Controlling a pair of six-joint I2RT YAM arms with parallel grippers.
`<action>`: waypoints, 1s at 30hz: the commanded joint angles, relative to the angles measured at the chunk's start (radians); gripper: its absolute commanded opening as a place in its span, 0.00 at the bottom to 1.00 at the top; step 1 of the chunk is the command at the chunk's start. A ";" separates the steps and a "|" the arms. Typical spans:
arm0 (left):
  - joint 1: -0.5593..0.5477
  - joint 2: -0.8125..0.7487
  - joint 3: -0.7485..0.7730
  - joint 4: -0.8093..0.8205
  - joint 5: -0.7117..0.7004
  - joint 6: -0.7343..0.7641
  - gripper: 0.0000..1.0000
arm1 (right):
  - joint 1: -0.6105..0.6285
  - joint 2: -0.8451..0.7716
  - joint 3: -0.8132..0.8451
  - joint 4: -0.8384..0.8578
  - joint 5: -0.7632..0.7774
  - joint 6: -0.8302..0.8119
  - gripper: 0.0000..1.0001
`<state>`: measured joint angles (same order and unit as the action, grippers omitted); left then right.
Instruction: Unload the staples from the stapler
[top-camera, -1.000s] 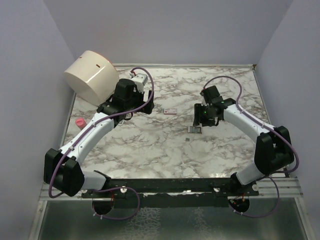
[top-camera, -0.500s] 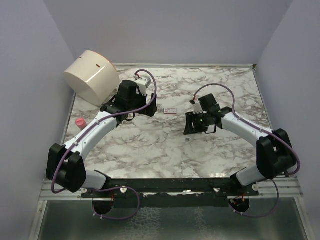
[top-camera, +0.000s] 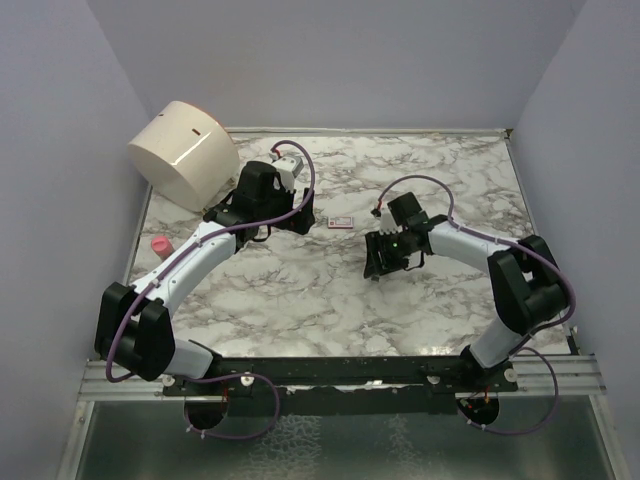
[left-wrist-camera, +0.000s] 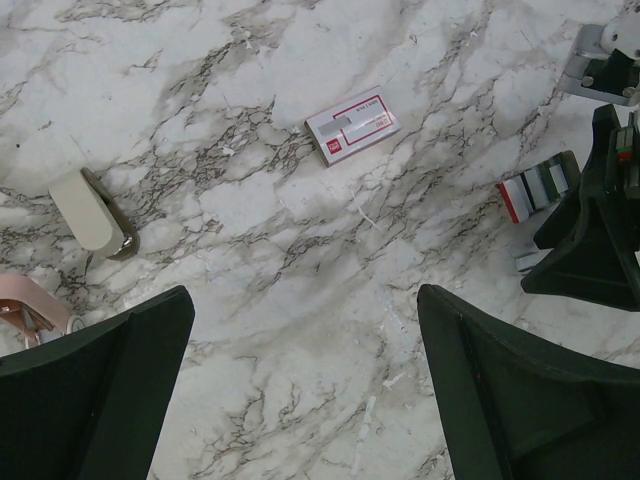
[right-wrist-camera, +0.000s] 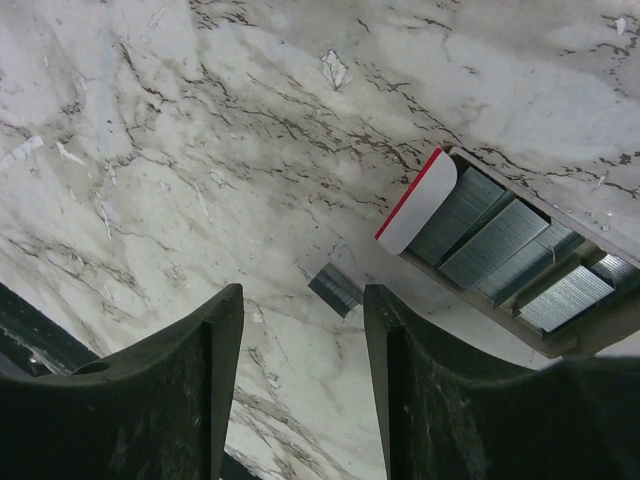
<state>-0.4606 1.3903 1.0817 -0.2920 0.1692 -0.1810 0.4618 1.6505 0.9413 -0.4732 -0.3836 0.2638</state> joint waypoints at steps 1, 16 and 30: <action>-0.006 0.004 0.001 0.019 0.017 -0.003 0.97 | 0.007 0.024 0.008 0.032 0.017 -0.007 0.51; -0.006 0.000 0.006 0.011 0.010 0.001 0.97 | 0.110 -0.072 0.035 -0.011 -0.004 0.106 0.50; -0.045 0.055 -0.040 0.024 0.113 -0.202 0.85 | -0.081 -0.224 -0.037 -0.050 0.150 0.115 0.44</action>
<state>-0.4656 1.4185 1.0767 -0.2771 0.2146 -0.2398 0.4232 1.4555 0.9257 -0.5644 -0.2398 0.4049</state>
